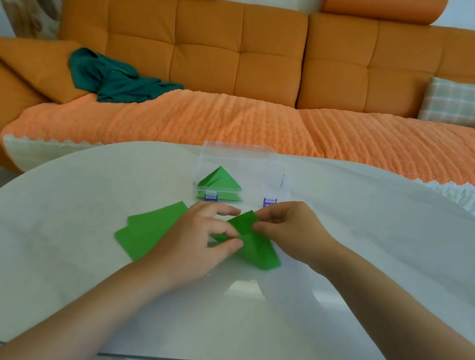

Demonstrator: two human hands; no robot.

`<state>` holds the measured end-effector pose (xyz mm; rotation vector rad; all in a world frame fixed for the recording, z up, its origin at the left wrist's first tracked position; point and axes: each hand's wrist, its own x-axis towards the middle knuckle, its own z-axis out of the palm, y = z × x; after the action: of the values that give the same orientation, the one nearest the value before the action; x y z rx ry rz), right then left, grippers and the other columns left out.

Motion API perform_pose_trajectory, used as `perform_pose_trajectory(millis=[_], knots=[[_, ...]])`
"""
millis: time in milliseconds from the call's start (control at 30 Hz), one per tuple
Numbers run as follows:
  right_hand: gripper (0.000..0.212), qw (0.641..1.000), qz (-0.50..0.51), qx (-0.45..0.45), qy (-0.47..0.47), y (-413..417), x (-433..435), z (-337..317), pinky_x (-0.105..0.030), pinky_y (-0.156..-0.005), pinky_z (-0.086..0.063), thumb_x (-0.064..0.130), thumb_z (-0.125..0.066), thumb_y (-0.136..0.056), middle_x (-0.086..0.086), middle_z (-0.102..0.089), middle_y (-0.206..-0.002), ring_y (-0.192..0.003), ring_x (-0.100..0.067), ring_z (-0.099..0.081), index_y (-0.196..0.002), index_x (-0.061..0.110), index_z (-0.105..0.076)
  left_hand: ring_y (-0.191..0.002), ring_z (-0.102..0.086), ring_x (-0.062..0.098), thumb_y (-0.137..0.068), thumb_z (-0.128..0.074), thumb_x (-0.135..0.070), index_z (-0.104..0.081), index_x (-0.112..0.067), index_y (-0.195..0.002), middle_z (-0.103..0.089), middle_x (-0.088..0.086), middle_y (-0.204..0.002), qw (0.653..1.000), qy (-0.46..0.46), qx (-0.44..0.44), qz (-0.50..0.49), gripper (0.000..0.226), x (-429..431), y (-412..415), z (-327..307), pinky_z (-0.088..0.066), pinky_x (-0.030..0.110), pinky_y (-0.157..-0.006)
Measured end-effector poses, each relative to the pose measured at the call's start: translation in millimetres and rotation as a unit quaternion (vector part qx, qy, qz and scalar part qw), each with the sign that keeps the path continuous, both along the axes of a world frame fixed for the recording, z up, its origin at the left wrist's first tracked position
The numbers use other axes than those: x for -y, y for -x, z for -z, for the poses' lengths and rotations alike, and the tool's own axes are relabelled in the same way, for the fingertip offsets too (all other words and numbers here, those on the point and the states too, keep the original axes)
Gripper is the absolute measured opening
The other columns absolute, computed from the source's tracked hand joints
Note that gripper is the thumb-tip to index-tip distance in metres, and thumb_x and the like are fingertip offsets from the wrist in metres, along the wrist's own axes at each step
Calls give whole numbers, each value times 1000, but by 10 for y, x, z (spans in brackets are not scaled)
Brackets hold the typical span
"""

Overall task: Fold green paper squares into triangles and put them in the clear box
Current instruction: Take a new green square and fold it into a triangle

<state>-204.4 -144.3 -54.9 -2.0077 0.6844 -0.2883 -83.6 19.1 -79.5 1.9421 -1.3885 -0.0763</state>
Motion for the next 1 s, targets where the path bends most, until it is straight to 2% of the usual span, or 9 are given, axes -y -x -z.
perform_pose_trajectory(millis=[33,100,167,267,400,500,567,733,1000], knots=[[14,1000,-2,4,-2,-4,-15,-8,-14,-75,-53,15,-72,-86,10,-76,-85,-81,-2,-70,-94,23,-79,-124,-41,-4,-87,-72,-31,-72,-37,-80,-56,-23,-129,1000,0,-29,-12,9,6,10,-20,-31,1,-93],[13,1000,-7,10,-14,-10,-46,-22,-8,-63,-47,14,-71,-87,12,-75,-79,-71,5,-67,-91,24,-79,-117,-48,-10,-87,-72,-27,-71,-37,-79,-60,-26,-123,996,12,-88,-33,13,19,6,-46,-33,-2,-88],[17,999,-8,16,-33,-3,-68,-35,-8,-57,-45,13,-68,-89,12,-74,-74,-62,6,-63,-86,27,-78,-93,-60,-9,-87,-72,-23,-72,-32,-80,-70,-22,-100,987,34,-149,-42,11,34,-24,-47,-45,11,-85],[19,998,-8,24,-52,15,-86,-45,-13,-64,-50,14,-65,-90,8,-76,-79,-69,-1,-67,-89,26,-80,-70,-57,3,-88,-72,-19,-72,-24,-82,-71,-3,-80,980,52,-188,-46,7,49,-46,-55,-44,20,-70],[20,997,-10,24,-69,8,-109,-57,-21,-73,-54,19,-61,-93,5,-77,-84,-77,-8,-68,-90,24,-80,-67,-56,2,-86,-74,-17,-72,-26,-81,-70,-7,-76,973,63,-214,-55,10,91,-47,-40,-44,16,-67],[24,995,7,23,-96,4,-122,-73,-27,-67,-45,34,-64,-91,0,-70,-72,-67,-12,-58,-78,19,-78,-66,-59,0,-86,-74,-14,-70,-30,-85,-69,-17,-73,970,74,-223,-59,17,114,-39,-24,-45,14,-66],[21,998,8,7,-58,10,-120,-65,-22,-63,-44,38,-71,-86,3,-69,-69,-64,-8,-57,-74,22,-77,-64,-58,4,-87,-73,-13,-67,-31,-93,-71,-12,-75,967,84,-233,-55,19,125,-31,-17,-44,17,-65],[8,999,12,15,-27,1,-142,-49,-16,-64,-48,26,-77,-84,3,-76,-78,-67,-4,-62,-76,27,-78,-67,-59,5,-88,-72,-16,-63,-32,-108,-72,-8,-78,965,81,-243,-64,27,137,-18,-3,-43,16,-66],[4,999,14,31,-24,-19,-152,-11,-30,-79,-56,23,-76,-84,4,-76,-80,-78,-12,-70,-85,25,-79,-78,-64,-14,-86,-74,-18,-77,-28,-102,-72,-28,-83,972,77,-199,-96,19,99,-5,6,-43,4,-71]])
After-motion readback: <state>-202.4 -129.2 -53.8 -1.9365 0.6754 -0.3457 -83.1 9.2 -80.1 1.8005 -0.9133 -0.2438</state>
